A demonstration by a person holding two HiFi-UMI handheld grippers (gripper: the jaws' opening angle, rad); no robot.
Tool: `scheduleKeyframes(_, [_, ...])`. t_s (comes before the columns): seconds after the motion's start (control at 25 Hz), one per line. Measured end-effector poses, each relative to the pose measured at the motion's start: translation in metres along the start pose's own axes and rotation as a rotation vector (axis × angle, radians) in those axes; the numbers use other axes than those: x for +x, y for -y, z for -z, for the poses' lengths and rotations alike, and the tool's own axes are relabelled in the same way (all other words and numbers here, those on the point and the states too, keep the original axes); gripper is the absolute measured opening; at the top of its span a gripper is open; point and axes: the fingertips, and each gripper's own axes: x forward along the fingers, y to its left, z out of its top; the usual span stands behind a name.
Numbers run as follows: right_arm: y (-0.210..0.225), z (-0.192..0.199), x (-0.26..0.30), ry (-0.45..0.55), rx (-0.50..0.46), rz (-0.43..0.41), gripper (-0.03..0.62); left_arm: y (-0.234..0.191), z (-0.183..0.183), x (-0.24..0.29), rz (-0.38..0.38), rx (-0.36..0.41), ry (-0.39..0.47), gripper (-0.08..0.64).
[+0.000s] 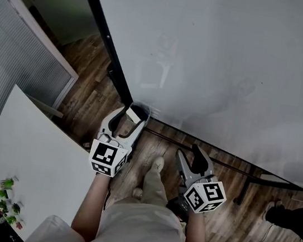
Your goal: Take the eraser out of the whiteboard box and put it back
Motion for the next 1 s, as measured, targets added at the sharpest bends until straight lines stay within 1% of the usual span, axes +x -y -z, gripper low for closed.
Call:
scheduleKeyframes(0.24, [-0.01,-0.004,-0.005,0.024,-0.016,-0.019,0.236,0.004,-0.01,-0.014,-0.009,0.006,0.026,0.266])
scheduleKeyframes(0.32, [-0.016,-0.011,-0.01,0.06,-0.033,-0.023,0.236,0.005,-0.011,-0.02,-0.013,0.009,0.031,0.265])
scheduleKeyframes(0.52, [-0.025,-0.025,-0.027,0.123,-0.069,-0.005,0.206,0.019,-0.014,-0.039,-0.005,0.006,0.044,0.25])
scheduleKeyframes(0.64, [-0.034,-0.038,-0.042,0.198,-0.08,-0.016,0.197,0.03,-0.018,-0.049,0.01,0.012,0.053,0.234])
scheduleKeyframes(0.72, [-0.04,-0.044,-0.049,0.229,-0.089,-0.015,0.186,0.036,-0.02,-0.056,0.013,0.02,0.059,0.222])
scheduleKeyframes(0.88, [-0.051,-0.048,-0.058,0.252,-0.111,-0.017,0.14,0.042,-0.023,-0.071,0.014,0.042,0.062,0.204])
scheduleKeyframes(1.0, [-0.06,-0.05,-0.067,0.274,-0.129,-0.002,0.083,0.047,-0.023,-0.085,0.014,0.052,0.062,0.182])
